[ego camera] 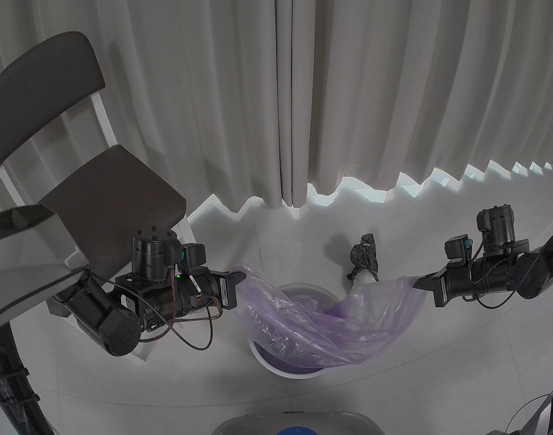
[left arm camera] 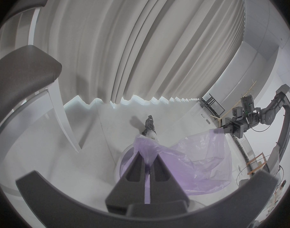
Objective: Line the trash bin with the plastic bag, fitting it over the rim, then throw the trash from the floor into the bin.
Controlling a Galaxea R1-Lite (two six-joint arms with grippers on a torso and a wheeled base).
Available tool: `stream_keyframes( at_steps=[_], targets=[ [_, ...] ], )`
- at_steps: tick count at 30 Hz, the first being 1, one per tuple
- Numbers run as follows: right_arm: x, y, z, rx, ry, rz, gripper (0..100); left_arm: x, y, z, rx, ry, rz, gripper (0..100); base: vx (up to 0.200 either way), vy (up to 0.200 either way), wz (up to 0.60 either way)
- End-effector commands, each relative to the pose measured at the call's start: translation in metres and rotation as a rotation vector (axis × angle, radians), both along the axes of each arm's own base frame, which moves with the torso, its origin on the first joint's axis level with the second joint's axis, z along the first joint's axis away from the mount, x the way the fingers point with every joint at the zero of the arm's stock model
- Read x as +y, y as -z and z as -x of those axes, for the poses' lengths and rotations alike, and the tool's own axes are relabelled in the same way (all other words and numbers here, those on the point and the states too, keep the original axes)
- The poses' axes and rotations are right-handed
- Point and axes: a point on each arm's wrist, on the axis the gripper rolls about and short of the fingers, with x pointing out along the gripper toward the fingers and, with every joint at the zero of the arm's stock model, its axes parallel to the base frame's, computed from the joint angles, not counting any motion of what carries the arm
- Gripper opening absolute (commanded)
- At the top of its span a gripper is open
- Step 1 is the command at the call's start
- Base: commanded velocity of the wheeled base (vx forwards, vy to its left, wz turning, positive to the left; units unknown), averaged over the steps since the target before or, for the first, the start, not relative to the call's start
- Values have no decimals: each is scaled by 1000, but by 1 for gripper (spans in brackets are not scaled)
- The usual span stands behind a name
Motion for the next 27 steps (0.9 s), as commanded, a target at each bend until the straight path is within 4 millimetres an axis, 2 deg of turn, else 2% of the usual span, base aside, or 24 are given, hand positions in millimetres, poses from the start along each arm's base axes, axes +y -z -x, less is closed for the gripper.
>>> stream_keyframes(
  at_steps=[1, 4, 7, 14, 17, 21, 27],
  targets=[
    [5, -13, 11, -91, -84, 58, 0, 1, -1, 8, -31, -4, -25, 0, 0, 0, 0],
    [11, -18, 18, -113, -116, 106, 0, 2, -3, 8, -61, -14, -43, 0, 0, 0, 0],
    [20, -22, 22, -102, -77, 185, 0, 2, -8, 10, -84, -13, -61, 0, 0, 0, 0],
    [42, -25, 23, -108, -42, 296, 0, -2, -10, 11, -120, -7, -105, 0, 0, 0, 0],
    [52, -21, 23, -90, -43, 334, 0, -4, -4, 8, -115, 2, -124, 0, 0, 0, 0],
    [63, -4, 13, -53, -61, 357, 0, -8, 4, 0, -109, 1, -128, 0, 0, 0, 0],
    [69, 17, 0, 10, -54, 355, 0, -17, 13, -14, -107, 10, -121, 0, 0, 0, 0]
  ],
)
